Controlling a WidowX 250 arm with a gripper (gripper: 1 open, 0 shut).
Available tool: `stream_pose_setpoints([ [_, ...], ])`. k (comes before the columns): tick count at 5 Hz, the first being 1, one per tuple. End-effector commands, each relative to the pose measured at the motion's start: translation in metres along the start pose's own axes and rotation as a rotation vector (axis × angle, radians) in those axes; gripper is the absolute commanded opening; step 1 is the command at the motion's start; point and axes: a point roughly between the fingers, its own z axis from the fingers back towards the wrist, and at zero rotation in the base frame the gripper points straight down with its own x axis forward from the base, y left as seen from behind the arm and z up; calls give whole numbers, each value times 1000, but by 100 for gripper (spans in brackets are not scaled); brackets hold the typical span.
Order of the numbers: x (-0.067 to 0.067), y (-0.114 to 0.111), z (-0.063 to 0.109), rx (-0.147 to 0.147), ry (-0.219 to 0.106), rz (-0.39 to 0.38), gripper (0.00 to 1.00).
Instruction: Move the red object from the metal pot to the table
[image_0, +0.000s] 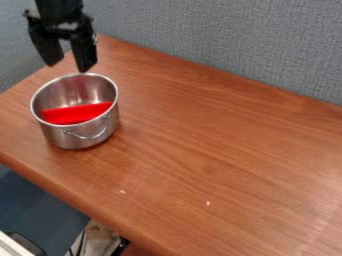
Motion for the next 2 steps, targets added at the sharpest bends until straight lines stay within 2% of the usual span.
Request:
stream_pose_setpoints([
  [1, -6, 6, -3, 21, -41, -33, 100],
  [2, -12, 5, -11, 29, -55, -38, 100],
])
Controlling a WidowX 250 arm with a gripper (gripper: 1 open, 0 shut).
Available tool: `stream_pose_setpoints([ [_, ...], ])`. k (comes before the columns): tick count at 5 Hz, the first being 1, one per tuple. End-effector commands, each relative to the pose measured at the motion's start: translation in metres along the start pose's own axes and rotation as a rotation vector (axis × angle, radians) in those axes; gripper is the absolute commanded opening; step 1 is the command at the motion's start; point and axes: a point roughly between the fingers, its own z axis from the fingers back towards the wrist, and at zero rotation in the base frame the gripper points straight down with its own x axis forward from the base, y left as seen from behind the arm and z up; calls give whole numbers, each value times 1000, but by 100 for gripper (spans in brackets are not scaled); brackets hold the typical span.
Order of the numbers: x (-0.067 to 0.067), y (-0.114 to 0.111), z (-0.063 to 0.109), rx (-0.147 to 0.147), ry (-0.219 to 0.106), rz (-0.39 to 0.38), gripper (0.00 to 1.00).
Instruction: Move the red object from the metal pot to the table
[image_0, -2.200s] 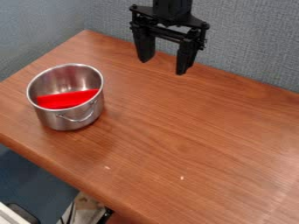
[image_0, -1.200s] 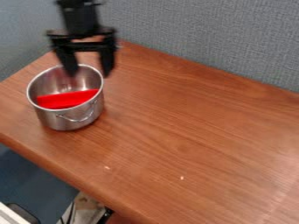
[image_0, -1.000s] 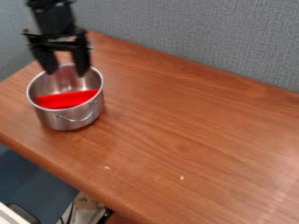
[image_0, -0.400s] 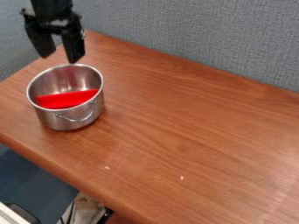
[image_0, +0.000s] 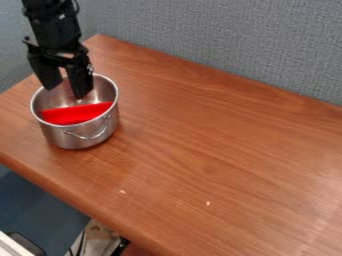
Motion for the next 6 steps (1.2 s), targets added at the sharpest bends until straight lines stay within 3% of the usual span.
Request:
stream_pose_setpoints([
  [1, 17, 13, 12, 27, -61, 29, 100],
  [2, 31, 21, 9, 20, -67, 50, 100],
  [4, 36, 9, -2, 59, -43, 187, 100],
  [6, 54, 12, -12, 123, -119, -85, 100],
])
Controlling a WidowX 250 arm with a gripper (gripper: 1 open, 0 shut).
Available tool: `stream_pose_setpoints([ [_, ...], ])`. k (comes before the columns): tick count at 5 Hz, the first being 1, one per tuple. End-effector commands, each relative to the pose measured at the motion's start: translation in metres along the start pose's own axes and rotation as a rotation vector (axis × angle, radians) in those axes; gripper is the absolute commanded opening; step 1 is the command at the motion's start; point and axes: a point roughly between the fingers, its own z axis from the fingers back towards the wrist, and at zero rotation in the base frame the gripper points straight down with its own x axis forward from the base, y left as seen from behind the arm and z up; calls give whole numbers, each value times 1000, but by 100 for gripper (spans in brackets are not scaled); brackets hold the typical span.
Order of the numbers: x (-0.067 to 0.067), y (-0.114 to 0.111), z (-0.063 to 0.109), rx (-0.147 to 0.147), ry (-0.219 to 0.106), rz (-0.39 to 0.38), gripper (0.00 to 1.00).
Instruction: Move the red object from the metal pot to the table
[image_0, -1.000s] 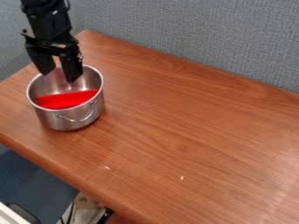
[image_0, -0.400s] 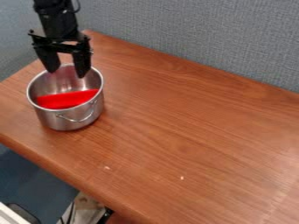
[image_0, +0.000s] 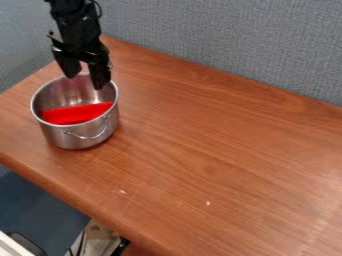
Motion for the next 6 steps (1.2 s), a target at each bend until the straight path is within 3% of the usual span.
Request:
stream_pose_setpoints([
  [1, 11, 2, 10, 21, -9, 30, 100],
  [3, 25, 8, 23, 41, -5, 117, 100],
  [5, 27, 4, 19, 32, 17, 125, 100],
  [6, 20, 0, 23, 30, 8, 98, 100],
])
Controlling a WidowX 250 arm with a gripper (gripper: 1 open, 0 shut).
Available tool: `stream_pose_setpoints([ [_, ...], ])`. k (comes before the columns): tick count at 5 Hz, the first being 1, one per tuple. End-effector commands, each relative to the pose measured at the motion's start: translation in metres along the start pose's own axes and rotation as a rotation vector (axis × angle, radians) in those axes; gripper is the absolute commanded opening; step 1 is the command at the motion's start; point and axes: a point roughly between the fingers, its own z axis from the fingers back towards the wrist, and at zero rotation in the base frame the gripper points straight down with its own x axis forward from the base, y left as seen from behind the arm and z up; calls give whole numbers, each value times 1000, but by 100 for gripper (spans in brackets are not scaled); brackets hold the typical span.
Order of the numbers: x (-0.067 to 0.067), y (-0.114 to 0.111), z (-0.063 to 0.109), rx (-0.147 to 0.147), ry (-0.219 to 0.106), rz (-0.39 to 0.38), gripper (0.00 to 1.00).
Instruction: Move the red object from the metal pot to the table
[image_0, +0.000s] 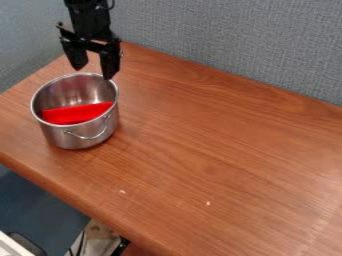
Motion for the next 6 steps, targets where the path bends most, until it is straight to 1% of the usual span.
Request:
stream_pose_setpoints([
  [1, -4, -1, 37, 23, -94, -33, 100],
  [2, -7, 3, 51, 14, -92, -36, 100],
  [3, -7, 7, 55, 13, -76, -38, 100],
  [4, -10, 15, 59, 17, -65, -37, 100],
  [5, -21, 32, 60, 34, -82, 34, 100],
  [6, -31, 48, 57, 47, -93, 98, 100],
])
